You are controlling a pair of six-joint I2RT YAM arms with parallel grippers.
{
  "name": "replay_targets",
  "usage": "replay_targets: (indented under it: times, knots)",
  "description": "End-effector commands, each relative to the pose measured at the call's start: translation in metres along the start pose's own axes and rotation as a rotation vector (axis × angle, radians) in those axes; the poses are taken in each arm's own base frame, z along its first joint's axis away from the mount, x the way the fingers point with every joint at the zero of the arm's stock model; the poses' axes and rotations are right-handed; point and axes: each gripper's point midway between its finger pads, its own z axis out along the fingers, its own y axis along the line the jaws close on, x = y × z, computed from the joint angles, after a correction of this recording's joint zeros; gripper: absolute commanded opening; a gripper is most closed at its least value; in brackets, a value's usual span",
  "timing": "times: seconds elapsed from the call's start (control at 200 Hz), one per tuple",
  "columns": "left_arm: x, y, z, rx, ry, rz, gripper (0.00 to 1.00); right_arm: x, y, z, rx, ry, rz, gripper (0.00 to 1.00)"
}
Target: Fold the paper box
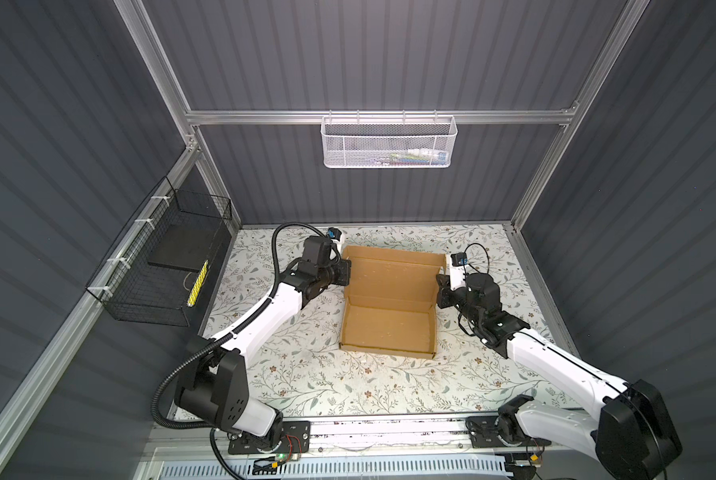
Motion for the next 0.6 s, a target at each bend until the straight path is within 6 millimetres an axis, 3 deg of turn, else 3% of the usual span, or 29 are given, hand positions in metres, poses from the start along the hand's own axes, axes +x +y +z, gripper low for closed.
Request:
replay_targets:
  times: [0.0, 0.595]
  knots:
    - [0.004, -0.017, -0.007, 0.062, -0.017, -0.005, 0.0, 0.025, 0.013, -0.003, -0.024, 0.071, -0.004, 0.09]
    - [0.04, -0.015, -0.022, 0.053, -0.015, -0.044, 0.0, 0.047, 0.032, -0.026, 0.016, 0.111, -0.057, 0.1]
